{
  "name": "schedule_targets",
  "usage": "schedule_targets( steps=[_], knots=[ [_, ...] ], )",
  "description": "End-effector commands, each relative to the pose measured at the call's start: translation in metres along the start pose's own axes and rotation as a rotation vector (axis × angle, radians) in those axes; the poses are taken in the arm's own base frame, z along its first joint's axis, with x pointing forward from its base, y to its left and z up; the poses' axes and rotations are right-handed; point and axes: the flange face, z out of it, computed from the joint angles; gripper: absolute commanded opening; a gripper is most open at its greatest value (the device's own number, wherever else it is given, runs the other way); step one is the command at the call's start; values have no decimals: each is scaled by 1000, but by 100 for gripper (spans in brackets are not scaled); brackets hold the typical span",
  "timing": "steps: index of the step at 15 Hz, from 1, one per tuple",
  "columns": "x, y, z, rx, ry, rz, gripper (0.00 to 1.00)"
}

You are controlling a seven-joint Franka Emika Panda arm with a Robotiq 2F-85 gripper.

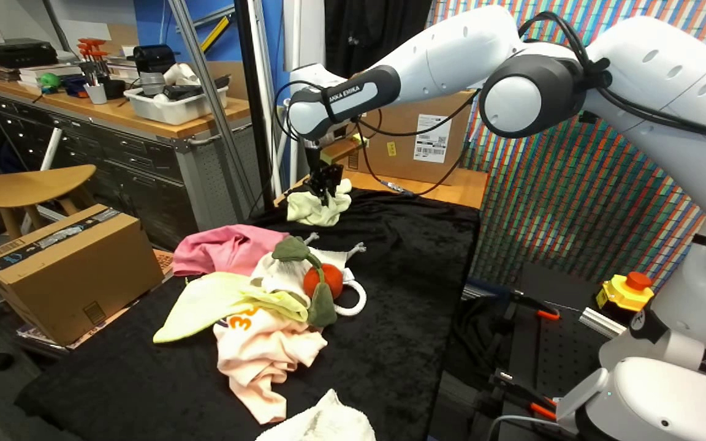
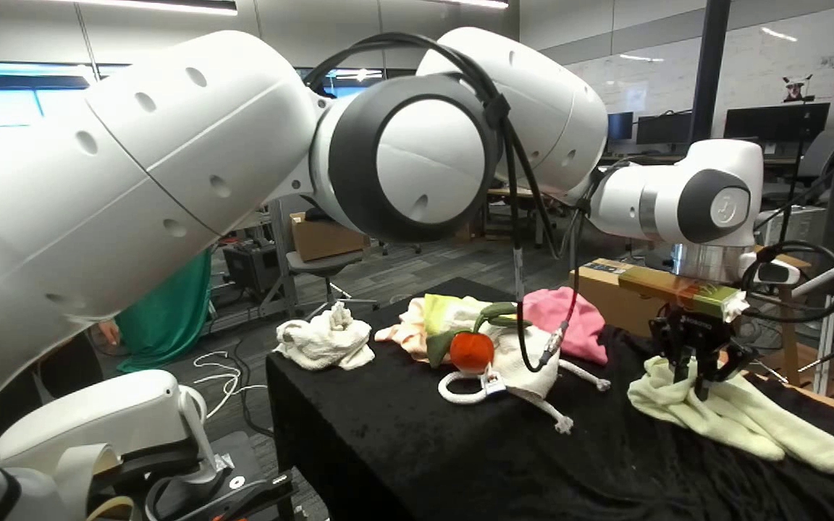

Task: Put the towels and the turnip plushie on the peach shirt

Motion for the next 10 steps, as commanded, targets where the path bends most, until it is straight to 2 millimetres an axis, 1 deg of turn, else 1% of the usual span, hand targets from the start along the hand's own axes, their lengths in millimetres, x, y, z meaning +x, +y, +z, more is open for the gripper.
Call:
schedule_targets(
  steps=[1, 2, 3, 4, 5, 6, 8, 10],
  knots=[
    [3, -1, -16, 36, -2, -37, 8],
    [2, -1, -19, 37, -2, -41, 4],
    [3, 0, -22, 37, 1, -43, 4],
    [2, 1, -26, 36, 5, -46, 4],
    [2, 2, -30, 35, 9, -51, 8],
    [1, 2, -34, 31, 16, -53, 8],
    [-1, 5, -49, 33, 34, -67, 9],
    [-5, 7, -70, 38, 60, -91, 9]
  ],
)
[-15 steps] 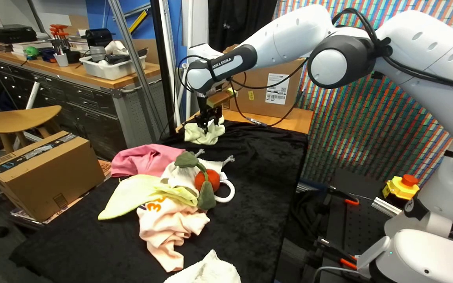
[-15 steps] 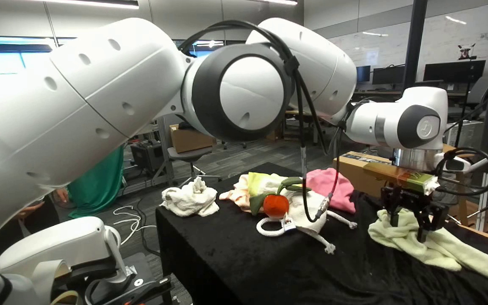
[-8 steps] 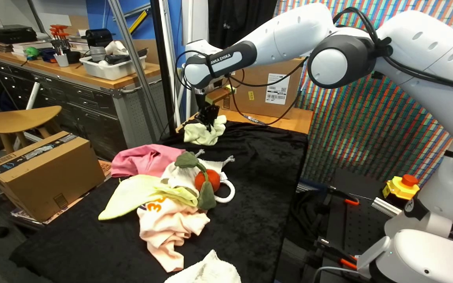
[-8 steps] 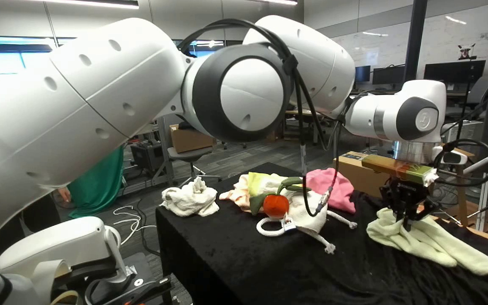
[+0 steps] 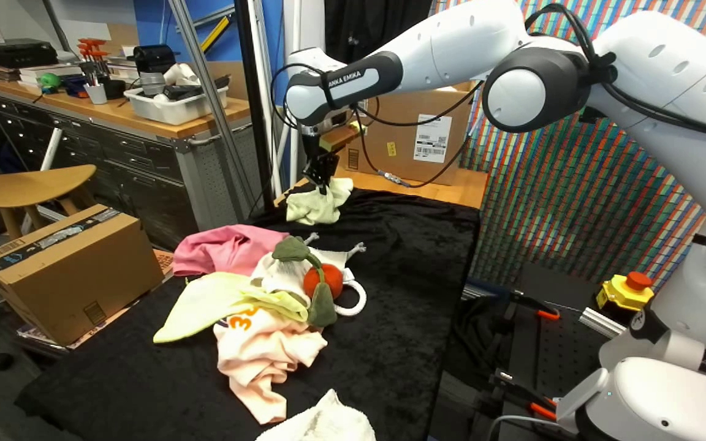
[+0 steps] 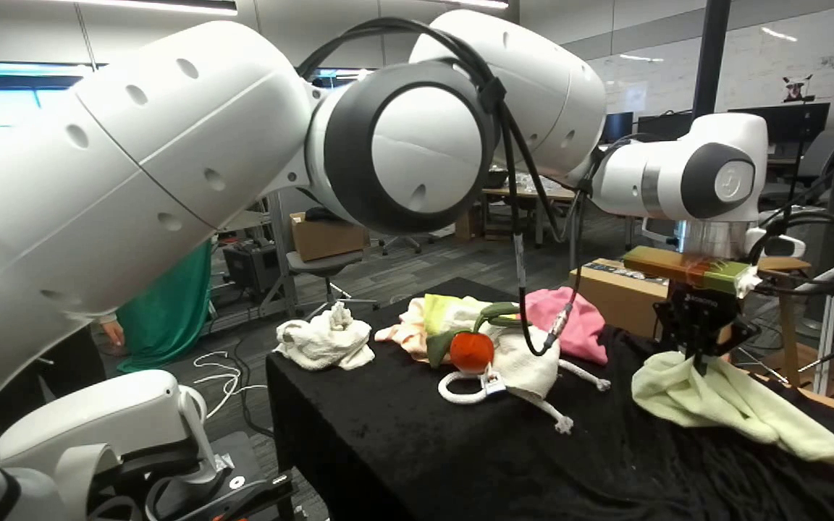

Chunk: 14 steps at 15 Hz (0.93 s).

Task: Put the towels and the turnip plushie on the peach shirt

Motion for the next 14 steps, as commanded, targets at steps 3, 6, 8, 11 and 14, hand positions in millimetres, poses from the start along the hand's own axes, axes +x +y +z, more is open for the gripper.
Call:
schedule_targets(
  steps=[3, 6, 8, 11, 14],
  knots=[
    [-15, 5, -78, 27, 86, -95, 8],
    [-28, 1, -121, 14, 152, -152, 5],
    [-42, -3, -147, 12, 200, -188, 5],
    [-65, -9, -179, 4, 259, -250, 5],
    [-101, -22, -210, 21, 246, -435, 5]
  ],
)
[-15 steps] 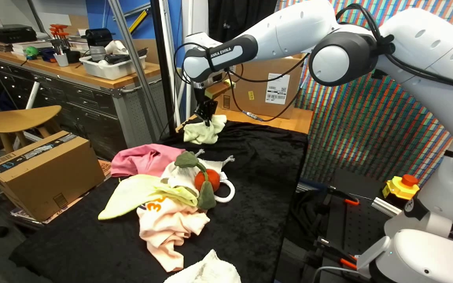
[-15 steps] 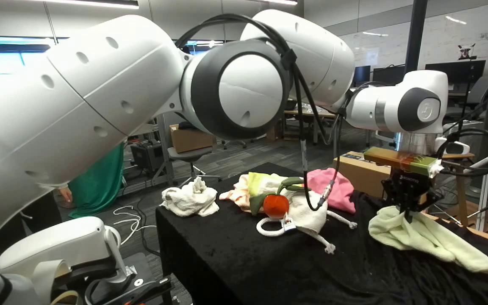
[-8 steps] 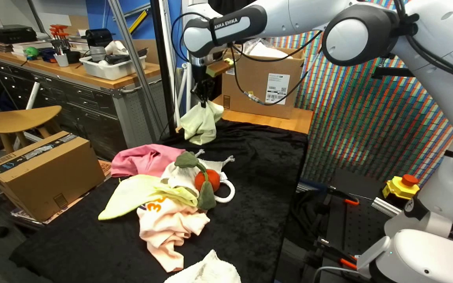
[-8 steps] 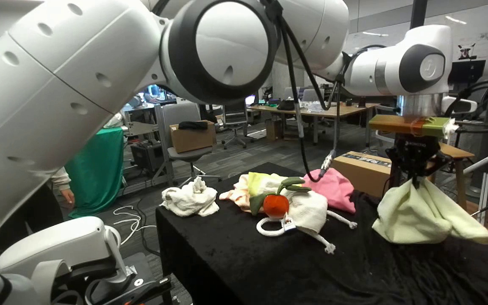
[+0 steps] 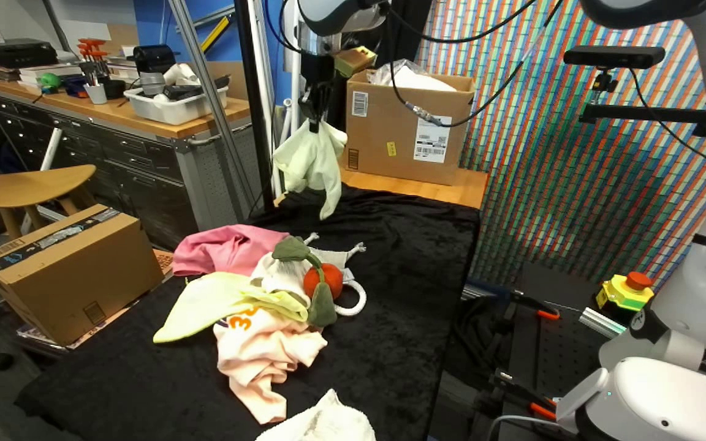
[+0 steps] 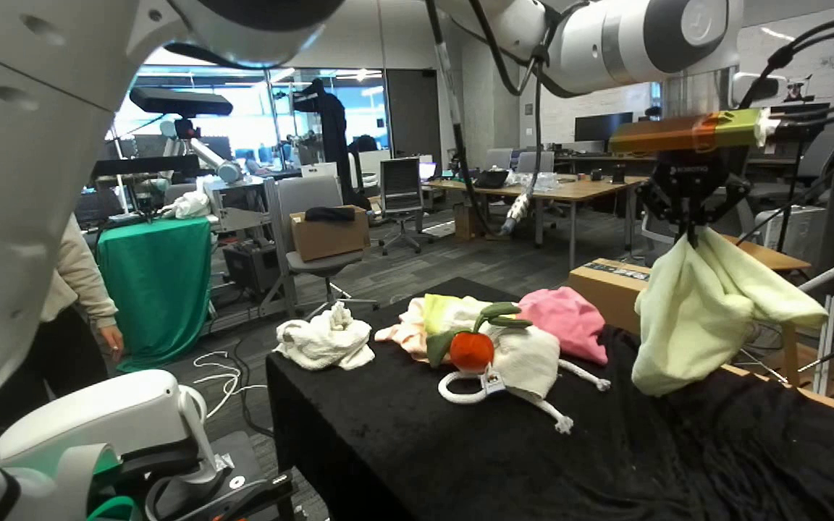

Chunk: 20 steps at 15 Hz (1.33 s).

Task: Put the towels and the turnip plushie on the peach shirt

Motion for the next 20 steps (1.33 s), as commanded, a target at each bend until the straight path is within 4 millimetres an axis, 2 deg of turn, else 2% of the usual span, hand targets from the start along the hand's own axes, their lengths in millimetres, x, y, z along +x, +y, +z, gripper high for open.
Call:
schedule_targets(
  steps=[1, 5, 9, 15, 20],
  knots=[
    [-36, -30, -48, 27, 12, -197, 5],
    [-50, -70, -78, 2, 37, -317, 5],
    [-55, -120, -89, -11, 62, -389, 5],
    [-63, -201, -87, -17, 46, -546, 6],
    [-64, -242, -80, -15, 11, -613, 6]
  ],
)
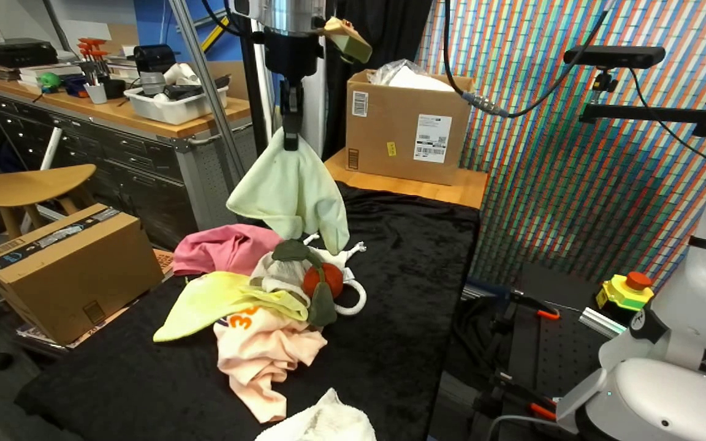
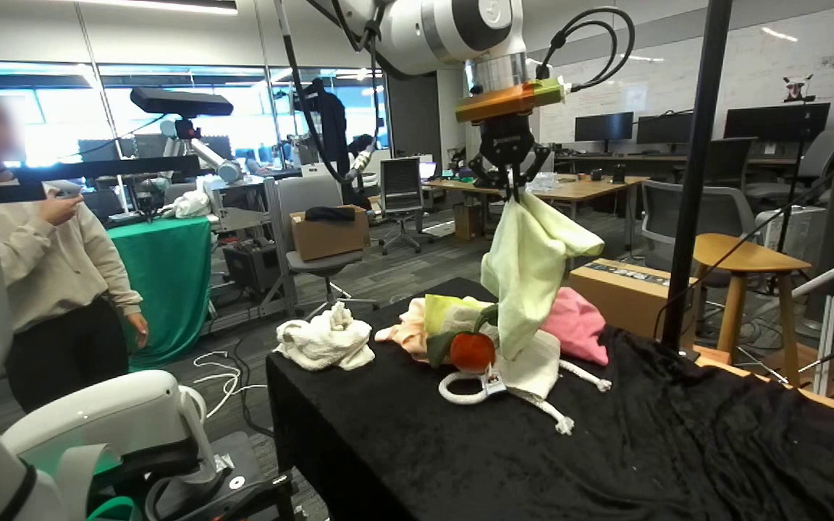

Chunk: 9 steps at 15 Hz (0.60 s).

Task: Put the towels and the turnip plushie on the peach shirt

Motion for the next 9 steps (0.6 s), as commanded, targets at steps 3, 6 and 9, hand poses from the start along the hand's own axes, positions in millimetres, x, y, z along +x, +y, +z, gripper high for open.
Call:
schedule_targets(
  steps=[3, 6, 9],
  knots=[
    [12, -25, -5, -22, -8, -62, 8],
    [18, -32, -4, -29, -11, -84, 18],
    [22, -36, -3, -35, -13, -93, 46]
  ],
)
